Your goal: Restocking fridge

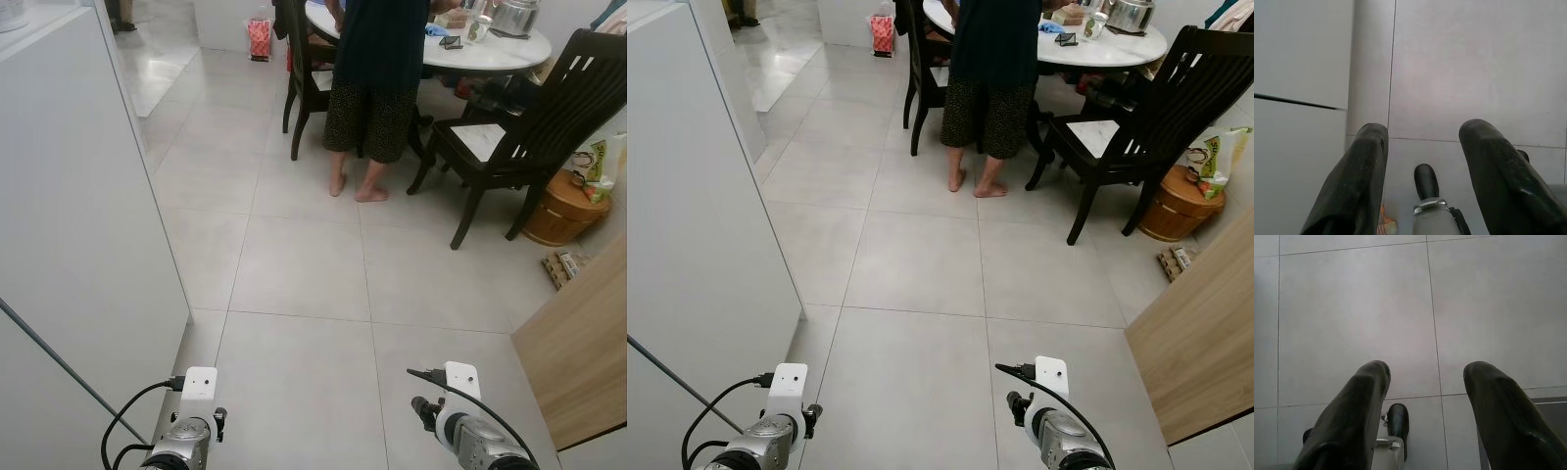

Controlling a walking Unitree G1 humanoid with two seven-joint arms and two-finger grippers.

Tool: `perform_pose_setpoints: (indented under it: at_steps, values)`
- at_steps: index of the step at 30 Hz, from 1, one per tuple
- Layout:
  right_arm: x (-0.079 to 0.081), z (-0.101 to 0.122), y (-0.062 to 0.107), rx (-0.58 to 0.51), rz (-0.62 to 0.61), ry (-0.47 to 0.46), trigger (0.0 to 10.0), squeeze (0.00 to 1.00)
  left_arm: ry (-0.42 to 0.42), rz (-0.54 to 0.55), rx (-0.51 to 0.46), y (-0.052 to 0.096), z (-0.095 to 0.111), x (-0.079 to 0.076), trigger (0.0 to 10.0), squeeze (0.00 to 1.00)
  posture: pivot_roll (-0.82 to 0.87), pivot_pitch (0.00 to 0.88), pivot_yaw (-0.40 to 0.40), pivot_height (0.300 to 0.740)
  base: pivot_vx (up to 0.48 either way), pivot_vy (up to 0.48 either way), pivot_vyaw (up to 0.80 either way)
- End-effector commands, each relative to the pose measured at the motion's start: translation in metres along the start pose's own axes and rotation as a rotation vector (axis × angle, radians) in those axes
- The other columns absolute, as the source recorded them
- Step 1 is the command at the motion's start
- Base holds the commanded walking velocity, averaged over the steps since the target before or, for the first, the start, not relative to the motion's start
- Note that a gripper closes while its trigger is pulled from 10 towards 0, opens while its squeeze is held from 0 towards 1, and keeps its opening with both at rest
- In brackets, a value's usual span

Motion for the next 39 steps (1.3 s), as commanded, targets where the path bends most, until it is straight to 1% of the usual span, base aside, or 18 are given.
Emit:
perform_pose_setpoints:
  at_steps: [1, 2, 3, 4, 6, 8, 9, 16, 20, 23, 26, 29, 32, 37, 39]
  values:
    - [-0.004, -0.035, 0.002, 0.035, -0.015, -0.054, 10.0, 0.0, -0.017, -0.005, 0.091, 0.006, -0.047, 0.004, 10.0, 0.0, -0.14, 0.0, 0.041, 0.74, 0.0, 0.0, 0.0]
    - [-0.008, -0.053, 0.004, 0.055, -0.027, -0.071, 10.0, 0.0, -0.013, -0.008, 0.118, 0.011, -0.068, 0.005, 10.0, 0.0, -0.14, 0.0, 0.042, 0.74, 0.0, 0.0, 0.0]
    - [-0.011, -0.065, 0.007, 0.066, -0.04, -0.084, 10.0, 0.0, -0.004, -0.011, 0.13, 0.015, -0.081, 0.005, 10.0, 0.0, -0.15, 0.0, 0.042, 0.74, 0.0, 0.0, 0.0]
    - [-0.014, -0.07, 0.008, 0.07, -0.05, -0.086, 10.0, 0.0, 0.007, -0.011, 0.125, 0.016, -0.086, 0.004, 10.0, 0.0, -0.15, 0.0, 0.042, 0.74, 0.0, 0.0, 0.0]
    - [-0.017, -0.073, 0.009, 0.062, -0.061, -0.08, 10.0, 0.0, 0.03, -0.008, 0.091, 0.018, -0.087, 0.003, 10.0, 0.0, -0.15, 0.0, 0.042, 0.74, 0.0, 0.0, 0.0]
    - [-0.018, -0.073, 0.009, 0.058, -0.069, -0.081, 10.0, 0.0, 0.034, -0.006, 0.082, 0.018, -0.088, 0.003, 10.0, 0.0, -0.15, 0.0, 0.043, 0.74, 0.0, 0.0, 0.0]
    - [-0.018, -0.074, 0.01, 0.036, -0.073, -0.119, 10.0, 0.0, 0.045, 0.004, 0.051, 0.019, -0.087, 0.004, 10.0, 0.0, -0.16, 0.0, 0.048, 0.74, 0.0, 0.0, 0.0]
    - [-0.019, -0.075, 0.011, 0.011, -0.06, -0.123, 10.0, 0.0, 0.035, -0.013, 0.028, 0.02, -0.088, 0.002, 10.0, 0.0, -0.19, 0.0, 0.051, 0.74, 0.0, 0.0, 0.0]
    - [-0.023, -0.079, 0.012, 0.052, -0.065, -0.074, 10.0, 0.0, 0.069, 0.002, 0.08, 0.022, -0.097, -0.002, 10.0, 0.0, -0.2, 0.0, 0.034, 0.74, 0.0, 0.0, 0.0]
    - [-0.027, -0.082, 0.013, 0.073, -0.069, -0.064, 10.0, 0.0, 0.054, 0.003, 0.12, 0.023, -0.102, -0.006, 10.0, 0.0, -0.18, 0.0, 0.01, 0.74, 0.0, 0.0, 0.0]
    - [-0.032, -0.083, 0.014, 0.091, -0.074, -0.037, 10.0, 0.0, 0.063, 0.016, 0.156, 0.025, -0.106, -0.011, 10.0, 0.0, -0.17, 0.0, -0.006, 0.74, 0.0, 0.0, 0.0]
    - [-0.034, -0.082, 0.015, 0.092, -0.076, -0.035, 10.0, 0.0, 0.064, 0.027, 0.171, 0.025, -0.108, -0.013, 10.0, 0.0, -0.14, 0.0, -0.031, 0.74, 0.0, 0.0, 0.0]
    - [-0.036, -0.082, 0.015, 0.105, -0.07, 0.005, 10.0, 0.0, 0.085, 0.053, 0.178, 0.026, -0.109, -0.015, 10.0, 0.0, -0.11, 0.0, -0.048, 0.74, 0.0, 0.0, 0.0]
    - [-0.033, -0.081, 0.015, 0.095, -0.056, 0.001, 10.0, 0.0, 0.069, 0.075, 0.141, 0.026, -0.105, -0.011, 10.0, 0.0, -0.08, 0.0, -0.038, 0.74, 0.0, 0.0, 0.0]
    - [-0.03, -0.082, 0.014, 0.084, -0.045, -0.019, 10.0, 0.0, 0.04, 0.067, 0.062, 0.025, -0.098, -0.006, 10.0, 0.0, -0.07, 0.0, -0.015, 0.74, 0.0, 0.0, 0.0]
Point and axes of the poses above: a point about 5 cm out from each wrist's last joint towards the gripper, its own y axis pointing back from the gripper into the wrist, its own z axis along the axis of the wrist's last joint, x = y × z, the point moved 2 cm from there along -y, pointing out of the wrist towards the gripper, and after that the axes turned 14 degrees about -y, right-handed, at the moved point
